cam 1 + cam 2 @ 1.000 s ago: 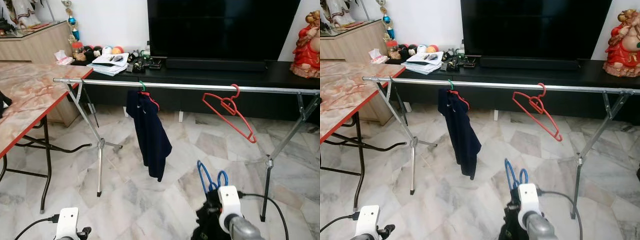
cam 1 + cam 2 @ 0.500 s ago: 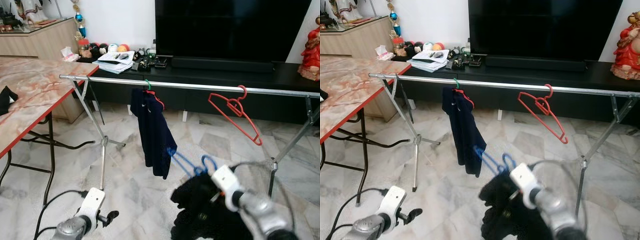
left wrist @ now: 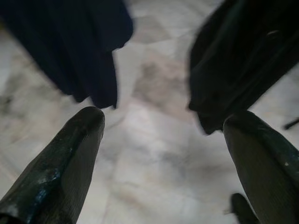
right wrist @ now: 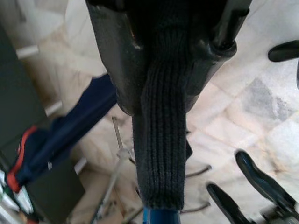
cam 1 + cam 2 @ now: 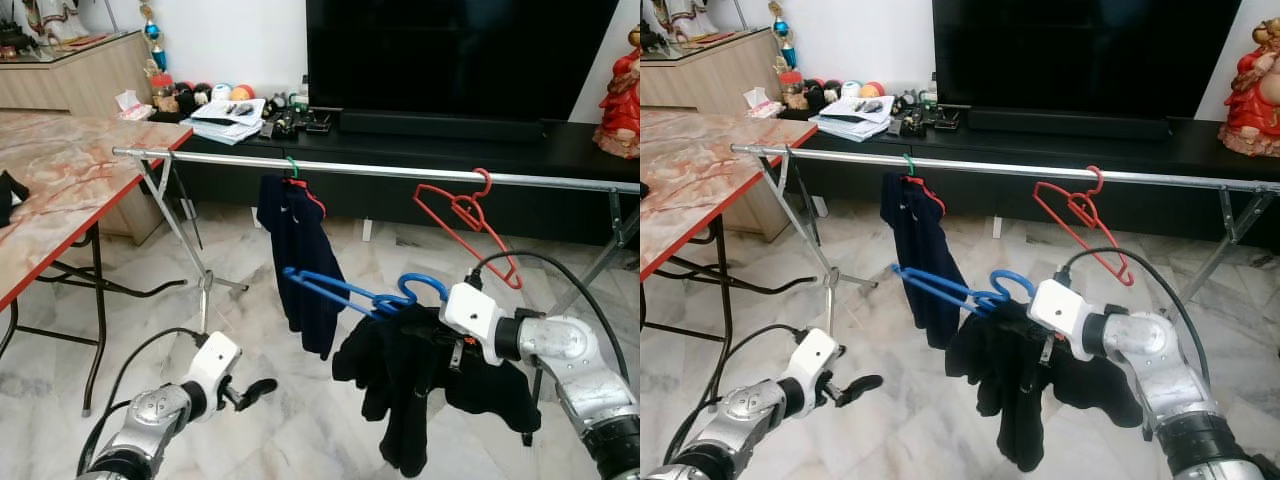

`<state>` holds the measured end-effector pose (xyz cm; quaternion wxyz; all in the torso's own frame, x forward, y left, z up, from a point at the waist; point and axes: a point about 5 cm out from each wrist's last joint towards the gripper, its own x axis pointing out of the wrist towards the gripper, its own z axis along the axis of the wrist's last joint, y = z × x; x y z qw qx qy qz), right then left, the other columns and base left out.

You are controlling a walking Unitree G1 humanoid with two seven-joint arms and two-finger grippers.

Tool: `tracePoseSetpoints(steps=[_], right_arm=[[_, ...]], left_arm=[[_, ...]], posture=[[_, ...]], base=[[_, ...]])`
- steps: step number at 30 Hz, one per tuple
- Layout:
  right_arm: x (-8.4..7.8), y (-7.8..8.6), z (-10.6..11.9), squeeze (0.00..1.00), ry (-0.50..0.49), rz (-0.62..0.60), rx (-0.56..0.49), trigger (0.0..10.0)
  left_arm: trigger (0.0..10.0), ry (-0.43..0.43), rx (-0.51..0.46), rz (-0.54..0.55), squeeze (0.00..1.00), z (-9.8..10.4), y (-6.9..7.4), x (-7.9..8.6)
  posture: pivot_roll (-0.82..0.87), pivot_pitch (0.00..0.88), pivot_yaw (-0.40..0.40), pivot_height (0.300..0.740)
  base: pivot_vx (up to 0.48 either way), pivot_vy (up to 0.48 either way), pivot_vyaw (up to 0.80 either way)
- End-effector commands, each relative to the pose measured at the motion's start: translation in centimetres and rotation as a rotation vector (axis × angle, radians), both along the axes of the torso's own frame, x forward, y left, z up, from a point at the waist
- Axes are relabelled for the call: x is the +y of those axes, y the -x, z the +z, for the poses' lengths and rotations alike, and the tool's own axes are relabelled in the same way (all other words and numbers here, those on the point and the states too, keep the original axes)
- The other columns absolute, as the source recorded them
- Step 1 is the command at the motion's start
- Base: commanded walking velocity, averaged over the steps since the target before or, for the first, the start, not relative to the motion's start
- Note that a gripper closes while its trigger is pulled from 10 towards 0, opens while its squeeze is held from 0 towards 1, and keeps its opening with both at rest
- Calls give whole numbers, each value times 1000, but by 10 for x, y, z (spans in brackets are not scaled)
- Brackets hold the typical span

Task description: Hang hanger

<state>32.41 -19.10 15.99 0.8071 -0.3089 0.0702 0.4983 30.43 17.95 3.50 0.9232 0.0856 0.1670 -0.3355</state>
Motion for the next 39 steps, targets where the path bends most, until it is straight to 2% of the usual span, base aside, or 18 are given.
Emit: tracePoseSetpoints(steps=[1,6,9,15,20,24,31,39], right_arm=[[10,1,23,0,-4,88,-62,0],[14,8,30,0,24,156,-62,0],[15,10,32,0,30,168,-63,0],[25,19,43,0,29,220,-86,0],[32,25,50,0,31,249,-106,0],[38,29,54,0,26,269,-116,0],[42,31,57,0,23,274,-128,0],[46,36,67,0,6,297,-152,0]], left_arm=[[10000,22,-27,-41,0,9,-5,0],[10000,3,-25,-133,0,13,-5,-2],[10000,3,-28,-150,0,15,-5,-2],[10000,51,-34,-255,0,22,-4,-7],[10000,25,-50,-376,0,32,-7,-17],[10000,24,-72,-431,0,41,-10,-23],[10000,2,-94,-461,0,46,-12,-25],[10000,1,-100,-447,0,43,-11,-27]], posture=[[44,32,39,740],[45,52,43,740],[45,52,43,740],[42,93,61,740],[43,113,81,740],[43,114,91,740],[46,112,102,740],[36,107,105,740]], base=[[0,0,0],[0,0,0],[0,0,0],[0,0,0],[0,0,0],[0,0,0],[0,0,0],[0,0,0]])
